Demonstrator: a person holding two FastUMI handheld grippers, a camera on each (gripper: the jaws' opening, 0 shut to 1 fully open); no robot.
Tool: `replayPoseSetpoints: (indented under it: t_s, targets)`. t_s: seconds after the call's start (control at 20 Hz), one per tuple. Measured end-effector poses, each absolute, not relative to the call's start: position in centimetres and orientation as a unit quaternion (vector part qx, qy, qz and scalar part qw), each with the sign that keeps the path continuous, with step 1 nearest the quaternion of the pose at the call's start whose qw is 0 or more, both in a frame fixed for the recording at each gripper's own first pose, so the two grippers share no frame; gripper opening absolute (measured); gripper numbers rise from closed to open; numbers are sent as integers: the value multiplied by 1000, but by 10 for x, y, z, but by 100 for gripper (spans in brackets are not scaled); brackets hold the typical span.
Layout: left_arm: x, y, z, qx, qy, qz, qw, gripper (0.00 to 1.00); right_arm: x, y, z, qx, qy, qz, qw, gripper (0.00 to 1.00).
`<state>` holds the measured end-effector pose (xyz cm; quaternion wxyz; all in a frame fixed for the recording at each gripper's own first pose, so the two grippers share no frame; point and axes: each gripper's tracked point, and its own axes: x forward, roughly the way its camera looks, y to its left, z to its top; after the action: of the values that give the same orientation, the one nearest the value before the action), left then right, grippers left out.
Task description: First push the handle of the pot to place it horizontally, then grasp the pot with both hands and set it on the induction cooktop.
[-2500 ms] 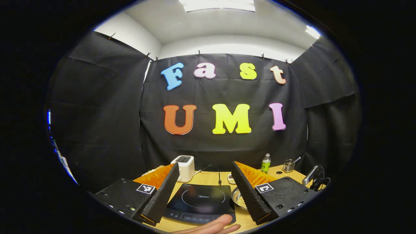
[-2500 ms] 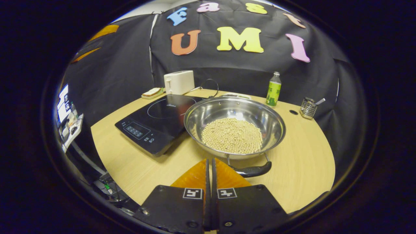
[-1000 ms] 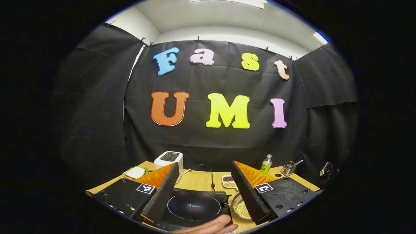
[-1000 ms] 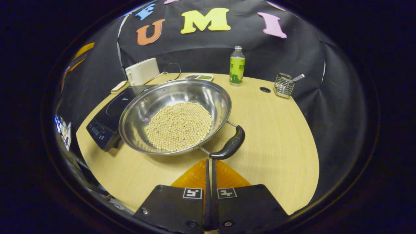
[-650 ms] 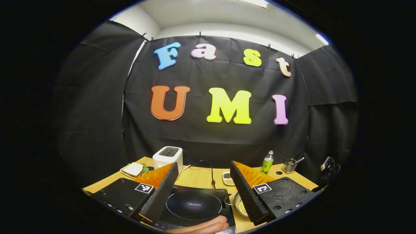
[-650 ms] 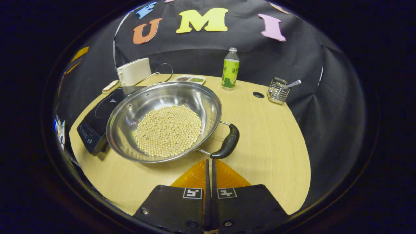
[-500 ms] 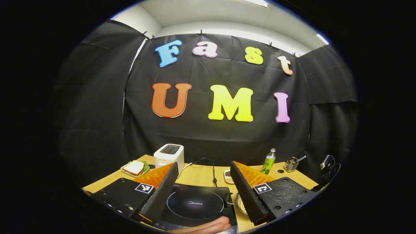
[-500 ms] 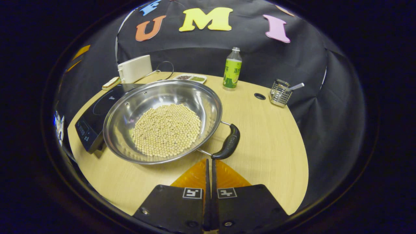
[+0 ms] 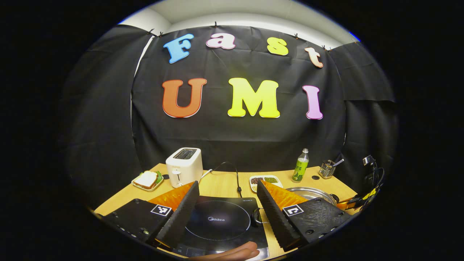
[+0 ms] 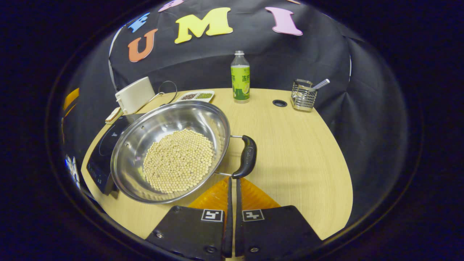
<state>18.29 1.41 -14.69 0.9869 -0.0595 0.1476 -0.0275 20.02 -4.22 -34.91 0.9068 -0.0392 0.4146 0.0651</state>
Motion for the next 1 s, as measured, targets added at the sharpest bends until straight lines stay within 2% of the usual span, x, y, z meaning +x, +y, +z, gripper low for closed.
replayPoseSetpoints:
  t_s: [0.2,0.4,0.45,0.65,0.7,0.75,0.8,0.85,0.9,0.95,1.0]
  targets:
    - [188,5,-170,-65,180,-23,981,95,212,-49,-348,-37,405,48,912,7]
    - [193,-16,-199,-58,221,-34,973,94,208,-61,-337,-51,392,25,918,13]
    - [195,-19,-204,-58,226,-37,972,94,209,-67,-330,-62,383,15,922,21]
    - [200,-32,-227,-58,255,-43,964,94,208,-72,-303,-73,350,9,934,22]
    - [200,-33,-234,-55,264,-43,962,95,211,-70,-297,-73,341,13,937,25]
    - [200,-35,-239,-50,274,-43,959,95,213,-65,-293,-74,335,20,939,38]
    - [200,-35,-245,-43,283,-43,957,95,216,-61,-291,-75,331,26,940,46]
    - [200,-36,-250,-37,290,-43,955,95,217,-59,-293,-75,332,32,940,72]
    - [200,-38,-255,-34,298,-43,953,95,221,-55,-296,-70,333,35,940,84]
    - [198,-41,-261,-34,306,-46,950,95,222,-52,-297,-63,332,39,940,94]
    - [197,-45,-265,-36,312,-50,948,95,224,-49,-300,-60,336,41,939,94]
